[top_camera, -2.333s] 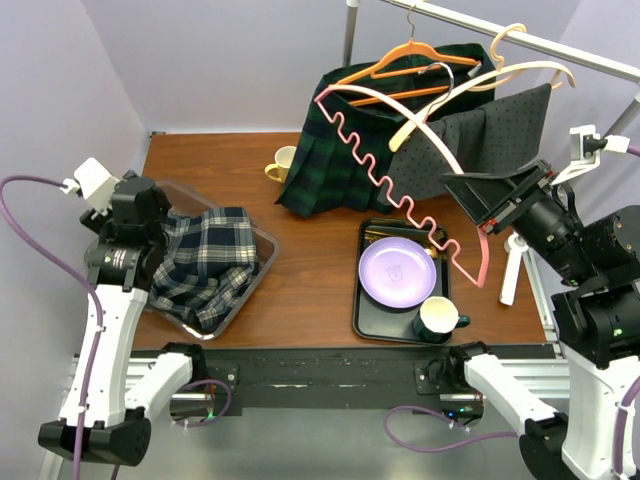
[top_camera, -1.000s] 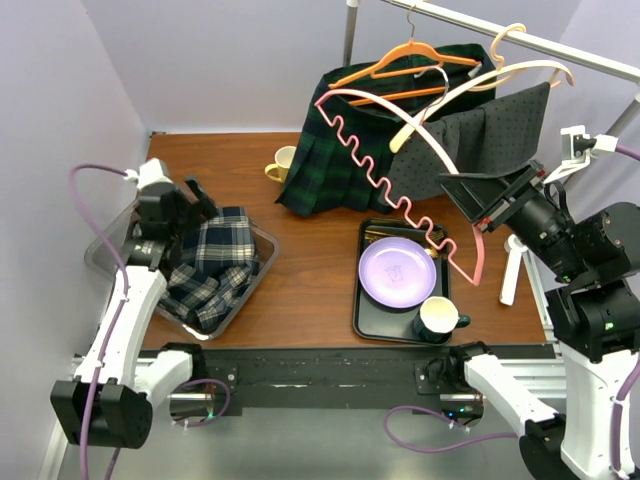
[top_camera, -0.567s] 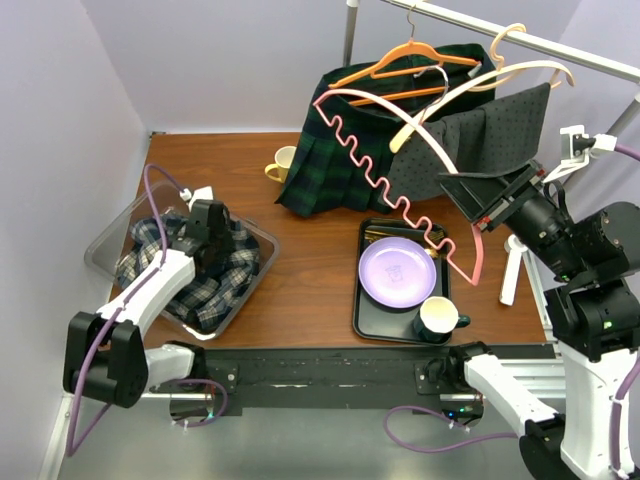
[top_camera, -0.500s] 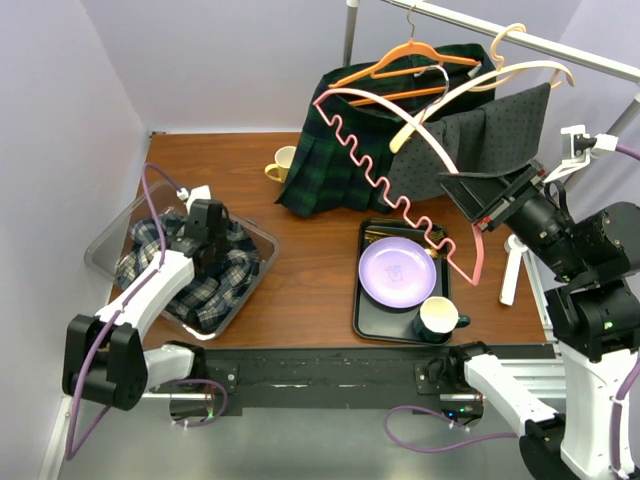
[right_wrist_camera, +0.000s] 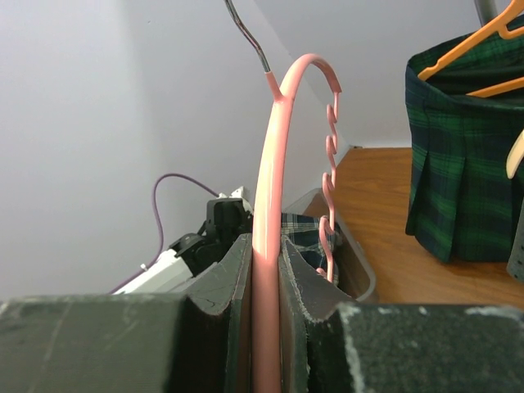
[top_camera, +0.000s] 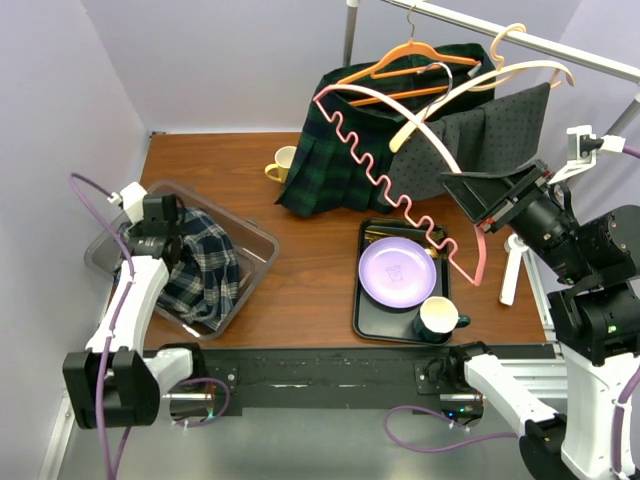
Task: Remove the skirt from the hanger
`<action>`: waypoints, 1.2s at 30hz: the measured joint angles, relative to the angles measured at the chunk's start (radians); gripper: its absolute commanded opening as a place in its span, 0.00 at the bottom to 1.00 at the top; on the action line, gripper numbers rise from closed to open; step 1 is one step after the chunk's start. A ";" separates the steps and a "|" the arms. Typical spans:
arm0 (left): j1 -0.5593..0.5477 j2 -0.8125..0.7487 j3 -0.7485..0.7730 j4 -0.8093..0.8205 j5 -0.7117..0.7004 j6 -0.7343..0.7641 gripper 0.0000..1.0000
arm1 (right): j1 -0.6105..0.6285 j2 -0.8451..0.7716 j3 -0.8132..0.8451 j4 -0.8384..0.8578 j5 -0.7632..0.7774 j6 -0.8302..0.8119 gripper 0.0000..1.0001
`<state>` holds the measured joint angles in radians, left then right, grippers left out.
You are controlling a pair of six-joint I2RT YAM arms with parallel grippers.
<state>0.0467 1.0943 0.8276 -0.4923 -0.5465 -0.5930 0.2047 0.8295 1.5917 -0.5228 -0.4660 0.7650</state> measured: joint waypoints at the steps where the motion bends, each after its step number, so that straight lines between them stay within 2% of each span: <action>1: 0.021 0.012 -0.014 0.016 0.022 -0.015 0.00 | 0.000 0.000 0.000 0.000 0.000 0.000 0.00; 8: 0.104 0.230 -0.161 0.188 0.241 -0.140 0.00 | 0.000 0.000 -0.006 0.000 0.000 0.000 0.00; 11: 0.107 0.277 -0.147 0.212 0.266 -0.158 0.00 | 0.000 0.002 -0.007 -0.003 0.001 -0.010 0.00; 12: 0.108 0.275 -0.135 0.207 0.274 -0.157 0.03 | 0.000 0.002 -0.006 -0.008 0.001 -0.015 0.00; 13: 0.109 0.270 -0.123 0.197 0.279 -0.156 0.07 | 0.000 0.003 -0.003 -0.020 0.002 -0.023 0.00; 14: 0.109 0.261 -0.108 0.178 0.284 -0.151 0.19 | 0.000 0.004 0.000 -0.031 0.003 -0.027 0.00; 16: 0.109 0.230 -0.072 0.138 0.293 -0.135 0.35 | 0.000 0.008 0.011 -0.051 0.003 -0.034 0.00; 17: 0.109 0.207 -0.043 0.110 0.304 -0.118 0.51 | 0.000 0.009 0.014 -0.058 0.003 -0.037 0.00; 21: 0.109 0.101 0.120 0.063 0.357 -0.047 0.73 | 0.000 0.008 0.028 -0.081 0.012 -0.051 0.00; 26: 0.108 -0.049 0.196 0.094 0.474 0.050 0.88 | 0.000 0.026 0.092 -0.159 0.079 -0.102 0.00; 29: 0.098 -0.075 0.196 0.087 0.567 0.124 0.91 | 0.000 0.050 0.145 -0.224 0.149 -0.150 0.00; 30: 0.082 -0.074 0.194 0.082 0.589 0.149 1.00 | 0.000 0.061 0.169 -0.250 0.176 -0.168 0.00; 36: -0.109 -0.114 0.127 0.105 0.740 0.269 1.00 | 0.000 0.107 0.320 -0.377 0.388 -0.267 0.00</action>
<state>-0.0620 0.9798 0.9550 -0.3874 0.1940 -0.3237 0.2047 0.9367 1.9121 -0.8993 -0.0776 0.4984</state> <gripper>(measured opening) 0.997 0.157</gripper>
